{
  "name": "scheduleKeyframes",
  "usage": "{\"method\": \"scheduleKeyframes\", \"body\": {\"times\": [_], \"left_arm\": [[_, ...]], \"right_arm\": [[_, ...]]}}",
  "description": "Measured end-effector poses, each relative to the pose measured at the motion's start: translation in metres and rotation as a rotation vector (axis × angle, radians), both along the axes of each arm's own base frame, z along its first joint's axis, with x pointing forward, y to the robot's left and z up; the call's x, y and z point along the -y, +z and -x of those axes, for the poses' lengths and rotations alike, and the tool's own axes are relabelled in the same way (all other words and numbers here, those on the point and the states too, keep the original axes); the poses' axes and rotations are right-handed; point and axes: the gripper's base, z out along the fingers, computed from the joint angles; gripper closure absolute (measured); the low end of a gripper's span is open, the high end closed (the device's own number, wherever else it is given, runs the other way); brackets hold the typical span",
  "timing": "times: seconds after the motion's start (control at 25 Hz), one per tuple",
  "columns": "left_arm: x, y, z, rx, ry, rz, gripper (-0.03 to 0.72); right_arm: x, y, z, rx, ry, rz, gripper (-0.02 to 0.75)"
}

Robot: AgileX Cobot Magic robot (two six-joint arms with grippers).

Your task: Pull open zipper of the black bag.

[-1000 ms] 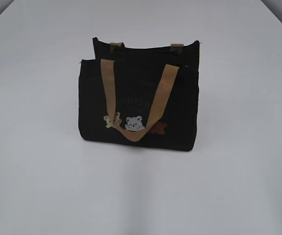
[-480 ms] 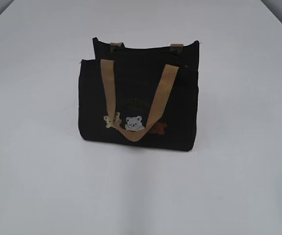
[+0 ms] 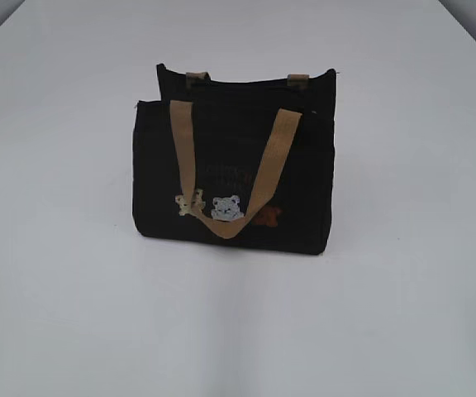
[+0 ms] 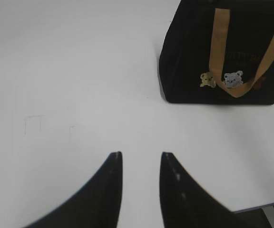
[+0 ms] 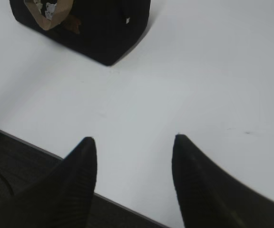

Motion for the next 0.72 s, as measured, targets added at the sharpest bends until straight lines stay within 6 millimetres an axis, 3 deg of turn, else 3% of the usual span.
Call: {"method": "scheduleKeyframes", "body": {"times": [0.36, 0.72], "left_arm": [[0.0014, 0.0000, -0.0010, 0.000, 0.116, 0.000, 0.480], [0.0014, 0.0000, -0.0010, 0.000, 0.115, 0.001, 0.480]], "right_arm": [[-0.0019, 0.0000, -0.0009, 0.000, -0.283, -0.001, 0.335], [-0.0020, 0.0000, -0.0010, 0.000, -0.295, -0.001, 0.337]]}}
